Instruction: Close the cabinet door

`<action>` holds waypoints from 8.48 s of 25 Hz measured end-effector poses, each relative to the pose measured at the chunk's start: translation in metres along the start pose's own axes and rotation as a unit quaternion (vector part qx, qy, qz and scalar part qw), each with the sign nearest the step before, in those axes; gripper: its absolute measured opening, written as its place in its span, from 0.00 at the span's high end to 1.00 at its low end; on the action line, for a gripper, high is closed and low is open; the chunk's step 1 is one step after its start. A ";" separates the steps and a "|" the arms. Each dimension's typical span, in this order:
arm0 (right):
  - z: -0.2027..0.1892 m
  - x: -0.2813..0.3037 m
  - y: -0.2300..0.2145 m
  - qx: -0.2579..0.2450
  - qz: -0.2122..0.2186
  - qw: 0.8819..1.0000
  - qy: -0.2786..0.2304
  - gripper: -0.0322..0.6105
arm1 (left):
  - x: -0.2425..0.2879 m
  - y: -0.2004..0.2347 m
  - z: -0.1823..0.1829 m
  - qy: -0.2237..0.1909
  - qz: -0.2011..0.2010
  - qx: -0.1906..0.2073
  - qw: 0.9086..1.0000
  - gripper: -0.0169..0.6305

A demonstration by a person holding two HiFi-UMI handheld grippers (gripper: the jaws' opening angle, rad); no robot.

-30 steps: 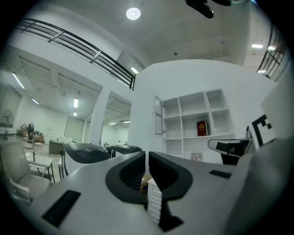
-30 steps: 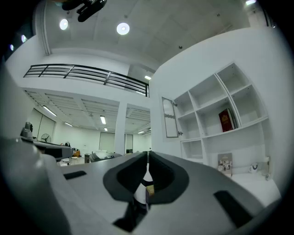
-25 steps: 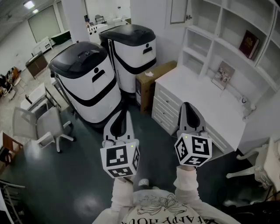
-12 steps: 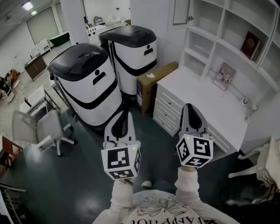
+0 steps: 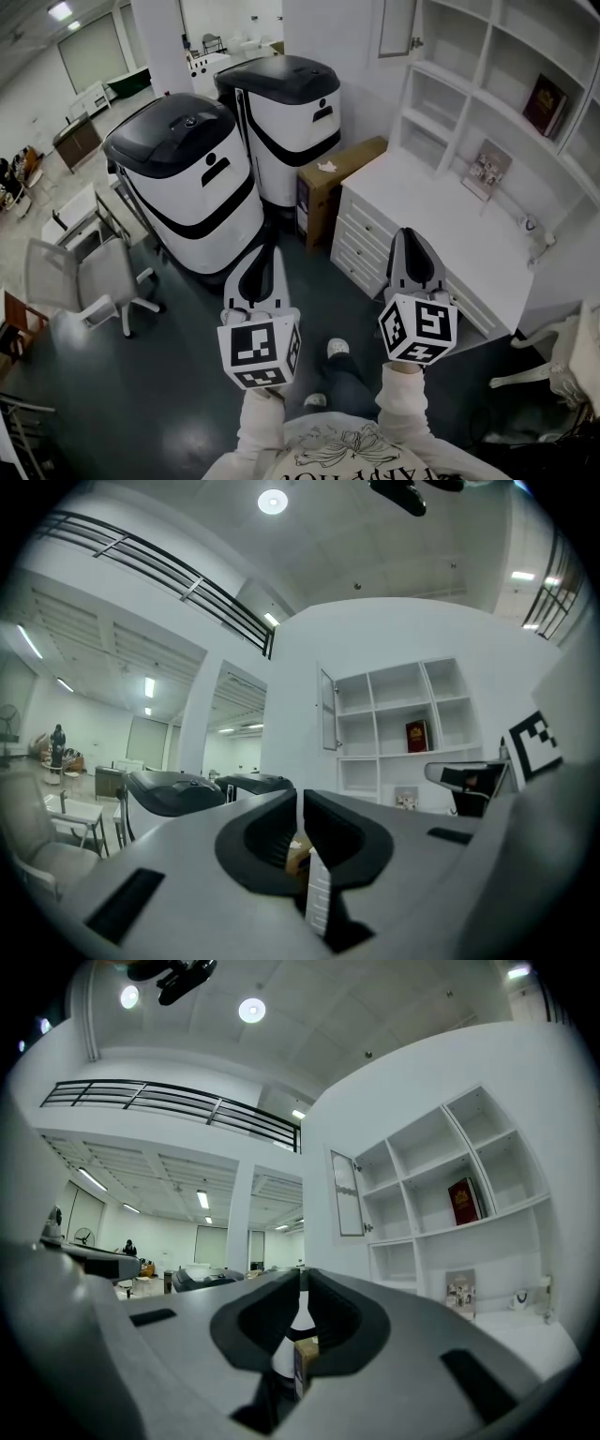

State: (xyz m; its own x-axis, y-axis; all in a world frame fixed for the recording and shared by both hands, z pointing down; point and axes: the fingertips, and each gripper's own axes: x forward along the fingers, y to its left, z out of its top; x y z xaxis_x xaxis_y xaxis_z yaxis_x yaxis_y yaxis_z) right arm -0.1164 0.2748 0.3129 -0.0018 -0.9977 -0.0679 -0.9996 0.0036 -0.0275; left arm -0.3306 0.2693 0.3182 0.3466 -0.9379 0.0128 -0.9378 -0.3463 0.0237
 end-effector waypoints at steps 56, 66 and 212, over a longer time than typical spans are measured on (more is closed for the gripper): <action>0.006 0.435 -0.139 0.008 0.029 0.999 -0.023 0.93 | 0.433 0.038 0.011 -0.004 0.040 0.003 0.999 0.94; 0.026 0.518 -0.133 0.016 0.011 0.999 -0.042 0.91 | 0.514 0.078 0.026 -0.014 0.014 0.006 1.000 0.94; 0.069 0.521 -0.495 -0.036 -0.104 0.988 -0.108 0.80 | 0.748 -0.349 -0.003 0.019 -0.283 0.025 0.959 0.94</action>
State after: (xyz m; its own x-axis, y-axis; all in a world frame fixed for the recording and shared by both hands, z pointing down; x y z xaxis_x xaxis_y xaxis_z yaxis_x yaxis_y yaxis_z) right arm 0.3798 -0.2418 0.2225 0.2015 -0.9385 -0.2805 -0.9772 -0.2122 0.0081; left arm 0.2562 -0.3113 0.3226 0.8000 -0.5980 0.0490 -0.5983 -0.8012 -0.0111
